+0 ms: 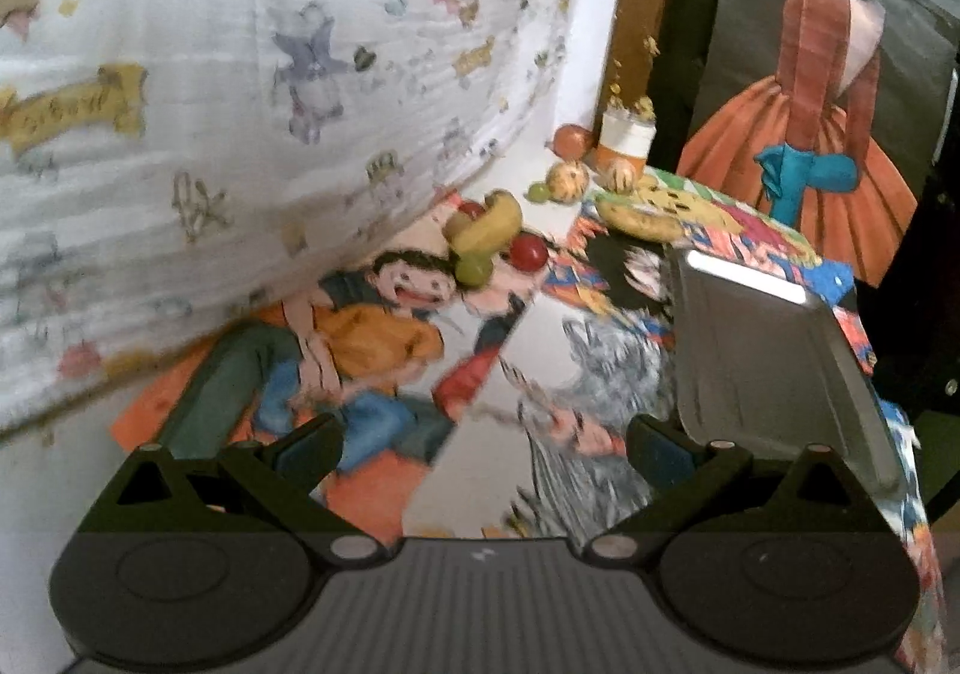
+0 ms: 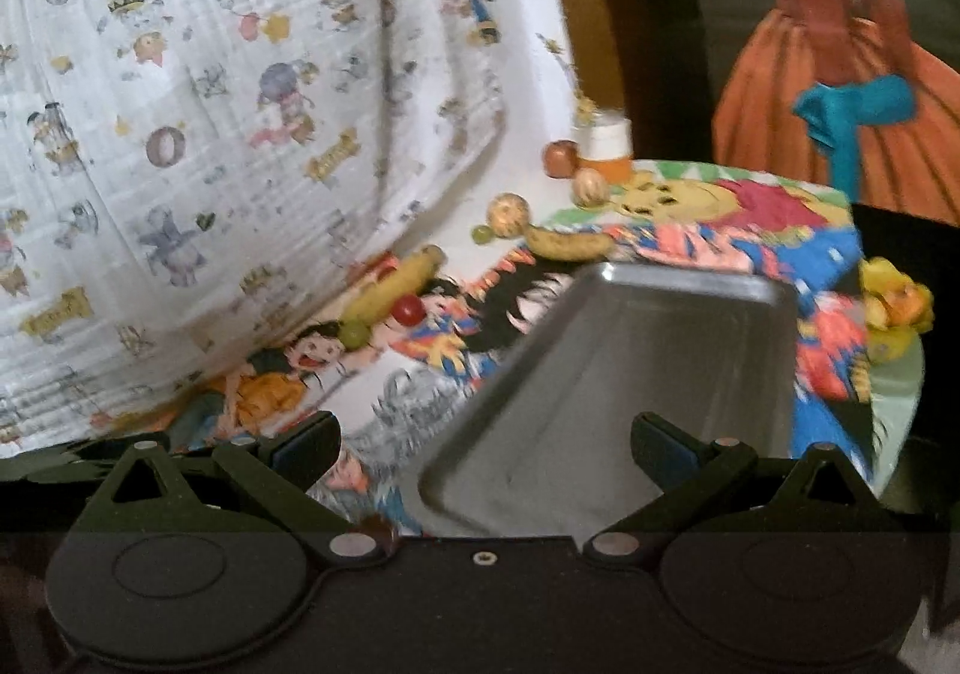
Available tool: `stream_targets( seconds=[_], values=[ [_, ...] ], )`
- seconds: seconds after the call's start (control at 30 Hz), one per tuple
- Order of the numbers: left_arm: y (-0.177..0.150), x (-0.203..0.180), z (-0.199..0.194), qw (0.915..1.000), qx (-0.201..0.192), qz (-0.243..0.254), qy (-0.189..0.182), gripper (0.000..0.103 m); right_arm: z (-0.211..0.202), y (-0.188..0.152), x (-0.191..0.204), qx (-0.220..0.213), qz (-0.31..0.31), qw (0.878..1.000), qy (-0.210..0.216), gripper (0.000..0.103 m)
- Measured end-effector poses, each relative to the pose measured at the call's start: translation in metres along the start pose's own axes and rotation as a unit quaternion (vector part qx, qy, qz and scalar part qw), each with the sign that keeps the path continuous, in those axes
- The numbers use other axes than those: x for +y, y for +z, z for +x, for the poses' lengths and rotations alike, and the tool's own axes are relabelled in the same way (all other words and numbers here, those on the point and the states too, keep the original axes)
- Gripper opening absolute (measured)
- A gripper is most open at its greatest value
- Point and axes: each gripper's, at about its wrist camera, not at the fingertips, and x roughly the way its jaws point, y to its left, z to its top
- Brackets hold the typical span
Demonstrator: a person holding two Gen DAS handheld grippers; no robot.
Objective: Organize fruits
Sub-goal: 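Grasp the green grape with the left tool while the right tool grasps a red grape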
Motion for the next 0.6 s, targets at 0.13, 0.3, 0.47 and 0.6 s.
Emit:
stream_targets(
  seconds=[0.13,0.3,0.47,0.6],
  values=[
    [0.023,0.009,0.011,1.0000,-0.008,-0.003,-0.001,0.103,0.013,0.033,0.004,-0.002,-0.043,0.999,0.008,0.103],
    [0.047,0.015,0.028,0.9997,-0.017,-0.018,-0.006,0.103,0.044,0.061,0.011,0.014,-0.110,0.994,0.022,0.103],
    [0.062,0.016,0.055,0.9998,-0.012,-0.019,0.002,0.103,0.085,0.075,0.010,0.042,-0.180,0.982,0.046,0.103],
    [0.068,0.022,0.078,0.9997,-0.003,-0.024,0.011,0.103,0.116,0.085,0.011,0.051,-0.242,0.967,0.064,0.102]
  ],
)
